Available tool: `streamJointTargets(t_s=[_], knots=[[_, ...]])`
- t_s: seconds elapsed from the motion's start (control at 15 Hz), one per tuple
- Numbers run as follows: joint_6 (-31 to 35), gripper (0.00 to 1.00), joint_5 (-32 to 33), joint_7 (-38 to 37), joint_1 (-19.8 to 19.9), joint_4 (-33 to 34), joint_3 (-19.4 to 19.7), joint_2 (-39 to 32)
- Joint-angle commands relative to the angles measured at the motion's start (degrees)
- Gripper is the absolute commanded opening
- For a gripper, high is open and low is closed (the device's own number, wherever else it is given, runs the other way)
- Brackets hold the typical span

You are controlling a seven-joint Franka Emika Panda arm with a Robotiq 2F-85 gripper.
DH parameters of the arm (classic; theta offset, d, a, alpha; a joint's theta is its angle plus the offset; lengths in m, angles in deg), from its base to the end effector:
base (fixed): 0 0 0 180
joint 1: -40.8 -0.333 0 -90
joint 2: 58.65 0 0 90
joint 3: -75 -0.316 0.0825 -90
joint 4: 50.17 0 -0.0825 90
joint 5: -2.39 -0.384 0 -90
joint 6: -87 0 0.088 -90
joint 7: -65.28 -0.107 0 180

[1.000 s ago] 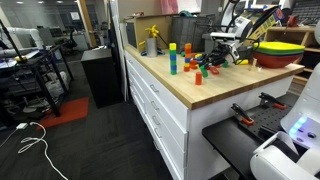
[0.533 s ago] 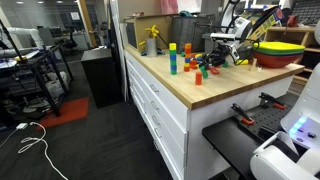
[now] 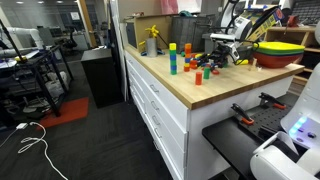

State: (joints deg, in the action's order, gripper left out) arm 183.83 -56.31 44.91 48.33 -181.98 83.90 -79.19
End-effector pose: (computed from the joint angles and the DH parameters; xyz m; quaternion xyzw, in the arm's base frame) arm 0.4457 -0.0500 0.1839 -0.6543 0.5175 0.4115 0.3671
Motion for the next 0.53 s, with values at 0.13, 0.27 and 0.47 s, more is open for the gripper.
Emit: streamJointTargets(t_s=[0.13,0.27,0.47], knots=[[11.41,1.00,8.67,1.70,-2.61,-4.56,1.14,9.80],[16.11,1.00,12.34,1.93,-2.84,-6.77,0.79,13.35],[23.50,1.00,17.80,2.20,-3.00,-10.66,-0.10,18.78]])
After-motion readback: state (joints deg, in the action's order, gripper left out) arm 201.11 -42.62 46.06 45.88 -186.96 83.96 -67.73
